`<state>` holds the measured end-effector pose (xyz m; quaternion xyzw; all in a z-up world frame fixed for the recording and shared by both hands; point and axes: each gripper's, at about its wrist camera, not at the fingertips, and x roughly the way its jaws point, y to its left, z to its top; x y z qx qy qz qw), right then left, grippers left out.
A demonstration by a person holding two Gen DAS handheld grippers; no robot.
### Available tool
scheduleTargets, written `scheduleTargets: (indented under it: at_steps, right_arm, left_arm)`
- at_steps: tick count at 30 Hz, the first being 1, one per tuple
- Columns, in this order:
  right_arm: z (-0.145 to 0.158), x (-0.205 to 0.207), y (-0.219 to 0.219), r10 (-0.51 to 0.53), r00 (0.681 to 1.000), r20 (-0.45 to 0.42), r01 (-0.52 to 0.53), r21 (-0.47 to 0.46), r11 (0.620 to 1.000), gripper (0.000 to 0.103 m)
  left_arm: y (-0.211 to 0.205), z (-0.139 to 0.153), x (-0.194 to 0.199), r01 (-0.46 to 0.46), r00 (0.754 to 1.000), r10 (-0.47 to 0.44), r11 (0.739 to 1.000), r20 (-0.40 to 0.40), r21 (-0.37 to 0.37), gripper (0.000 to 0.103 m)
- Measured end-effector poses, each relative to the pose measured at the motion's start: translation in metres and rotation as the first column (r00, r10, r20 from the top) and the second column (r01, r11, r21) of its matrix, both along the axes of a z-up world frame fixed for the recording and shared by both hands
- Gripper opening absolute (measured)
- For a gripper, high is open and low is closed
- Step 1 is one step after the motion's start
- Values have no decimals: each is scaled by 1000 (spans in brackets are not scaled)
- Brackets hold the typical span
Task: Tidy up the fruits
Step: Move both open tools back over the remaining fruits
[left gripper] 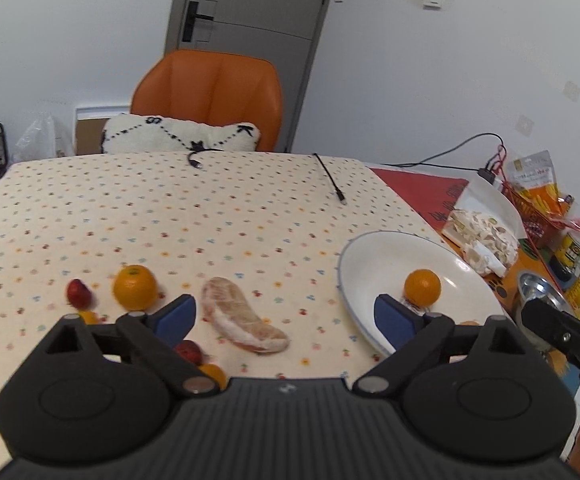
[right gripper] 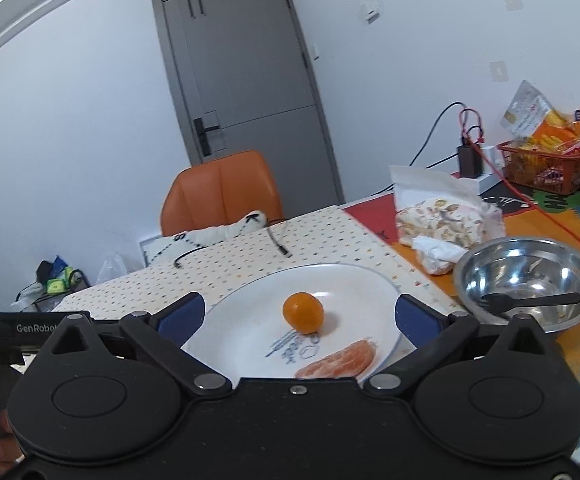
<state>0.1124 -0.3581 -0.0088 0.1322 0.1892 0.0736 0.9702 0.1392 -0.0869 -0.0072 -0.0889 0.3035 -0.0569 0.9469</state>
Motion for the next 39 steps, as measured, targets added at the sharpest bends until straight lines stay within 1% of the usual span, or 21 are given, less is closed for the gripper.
scheduleTargets:
  at_steps: [9,23,33,37,39]
  right_arm:
    - [3,0,25,70,998,-6,-70,-10,997,103]
    - [7,2,51,129,992,0,-129,4,992,103]
    - [8,4,68,172,985,-5,-172,11,985,103]
    - [7,4,78,203,979,-13,-203,6,979,103]
    - [7,4,83,219,976,-12,-219,1,976,103]
  left_arm:
    - [27,4,-11,-47,999,47,998,-3,34,96]
    - [71,11,-30,-99,995,98,992,10,80,96]
    - [98,9,-46,-142,990,142,986,8,90,96]
    - [108,6,-52,-166,986,166,981,7,105,96]
    - [114,4,-55,-173,985,174,980,0,99,96]
